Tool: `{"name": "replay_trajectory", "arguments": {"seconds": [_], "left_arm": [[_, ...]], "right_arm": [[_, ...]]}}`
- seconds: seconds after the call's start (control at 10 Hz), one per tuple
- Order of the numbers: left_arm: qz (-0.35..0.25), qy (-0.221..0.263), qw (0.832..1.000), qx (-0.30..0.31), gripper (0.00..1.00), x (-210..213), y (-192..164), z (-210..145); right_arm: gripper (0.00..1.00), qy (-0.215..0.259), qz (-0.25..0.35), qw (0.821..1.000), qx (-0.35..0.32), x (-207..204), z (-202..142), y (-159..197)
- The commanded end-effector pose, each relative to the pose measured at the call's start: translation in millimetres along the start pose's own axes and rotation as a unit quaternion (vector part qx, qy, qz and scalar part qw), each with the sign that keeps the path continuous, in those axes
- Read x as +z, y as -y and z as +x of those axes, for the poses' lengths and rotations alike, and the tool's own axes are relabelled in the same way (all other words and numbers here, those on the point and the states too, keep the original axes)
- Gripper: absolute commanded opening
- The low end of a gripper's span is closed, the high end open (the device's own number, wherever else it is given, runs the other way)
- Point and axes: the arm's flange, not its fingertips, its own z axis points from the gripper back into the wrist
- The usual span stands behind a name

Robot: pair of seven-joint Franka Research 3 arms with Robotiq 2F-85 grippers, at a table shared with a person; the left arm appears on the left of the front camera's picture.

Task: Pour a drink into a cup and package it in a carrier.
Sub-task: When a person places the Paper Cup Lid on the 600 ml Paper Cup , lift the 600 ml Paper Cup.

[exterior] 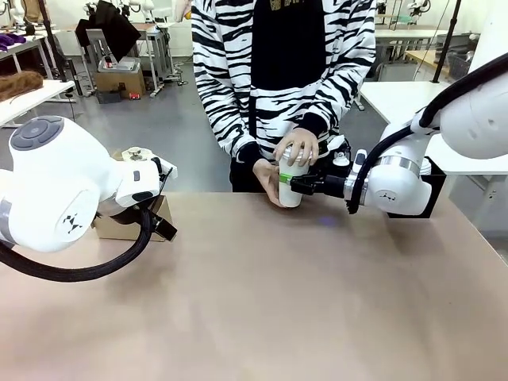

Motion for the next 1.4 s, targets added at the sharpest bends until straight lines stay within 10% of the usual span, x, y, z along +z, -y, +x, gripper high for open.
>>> {"name": "replay_trajectory", "arguments": {"seconds": [0.0, 1.3], "left_arm": [[-0.001, 0.001, 1.000, 0.000, 1.00, 0.5, 0.2, 0.1], [-0.001, 0.001, 1.000, 0.000, 1.00, 0.5, 0.2, 0.1]], "right_arm": [[0.76, 0.006, 0.001, 1.000, 0.001, -0.5, 6.6, -3.0], [0.76, 0.006, 0.001, 1.000, 0.001, -0.5, 6.6, -3.0]]}}
